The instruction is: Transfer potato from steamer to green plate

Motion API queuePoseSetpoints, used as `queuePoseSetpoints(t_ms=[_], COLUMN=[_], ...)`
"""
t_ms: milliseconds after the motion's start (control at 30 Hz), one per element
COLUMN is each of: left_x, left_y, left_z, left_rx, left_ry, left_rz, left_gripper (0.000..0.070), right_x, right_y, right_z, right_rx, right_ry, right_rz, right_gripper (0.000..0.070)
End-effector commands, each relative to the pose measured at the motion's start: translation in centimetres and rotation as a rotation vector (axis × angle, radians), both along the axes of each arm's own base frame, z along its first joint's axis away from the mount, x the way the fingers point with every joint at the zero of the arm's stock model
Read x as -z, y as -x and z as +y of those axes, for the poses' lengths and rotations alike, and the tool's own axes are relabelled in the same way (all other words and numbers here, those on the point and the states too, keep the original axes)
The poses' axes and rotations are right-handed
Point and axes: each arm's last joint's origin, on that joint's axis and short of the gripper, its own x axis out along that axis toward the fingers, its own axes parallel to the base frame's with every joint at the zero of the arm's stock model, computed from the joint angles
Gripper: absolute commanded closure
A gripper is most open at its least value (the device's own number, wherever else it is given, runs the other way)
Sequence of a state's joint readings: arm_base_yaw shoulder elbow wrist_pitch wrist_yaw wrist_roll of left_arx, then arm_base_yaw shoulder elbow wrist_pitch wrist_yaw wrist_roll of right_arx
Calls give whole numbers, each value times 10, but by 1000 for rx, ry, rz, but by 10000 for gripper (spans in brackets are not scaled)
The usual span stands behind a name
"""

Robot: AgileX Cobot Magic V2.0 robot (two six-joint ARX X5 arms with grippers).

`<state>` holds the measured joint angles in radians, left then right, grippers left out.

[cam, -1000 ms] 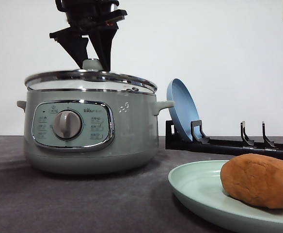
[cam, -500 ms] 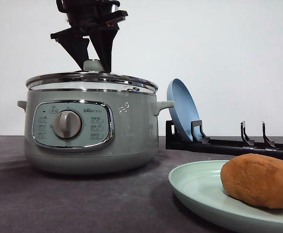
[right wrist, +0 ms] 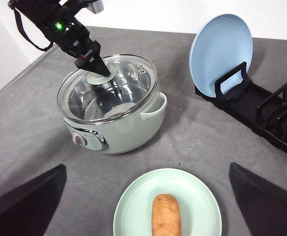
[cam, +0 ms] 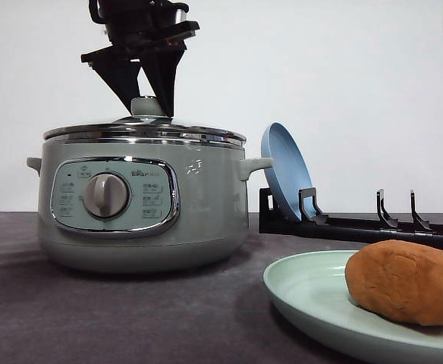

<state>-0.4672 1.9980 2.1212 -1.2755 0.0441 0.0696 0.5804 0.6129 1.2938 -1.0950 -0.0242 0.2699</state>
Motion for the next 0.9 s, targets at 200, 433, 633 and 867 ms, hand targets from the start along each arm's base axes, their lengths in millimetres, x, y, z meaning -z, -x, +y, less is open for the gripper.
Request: queuePoseSetpoints(t_ms=[200,433,633,867], left_x=[3,2,2,1], left_y=[-9,-10,-10,-11], left_z=[-7,-7,-7,-7], left_rx=[26,22,20,20], left_ry=[5,-3,-4,1], left_rz=[-40,-57,-62,-72], left_gripper=[699,699,699,699], right_x=[-5,-5,-5,-5], right_y=[0,0,0,0], right_z=[0,0,0,0], right_rx=[-2,-2,-2,-2], right_ry=[-10,-10,-10,-10], right_rz=[-17,-18,-18,-17], right_gripper=[7,7,7,7])
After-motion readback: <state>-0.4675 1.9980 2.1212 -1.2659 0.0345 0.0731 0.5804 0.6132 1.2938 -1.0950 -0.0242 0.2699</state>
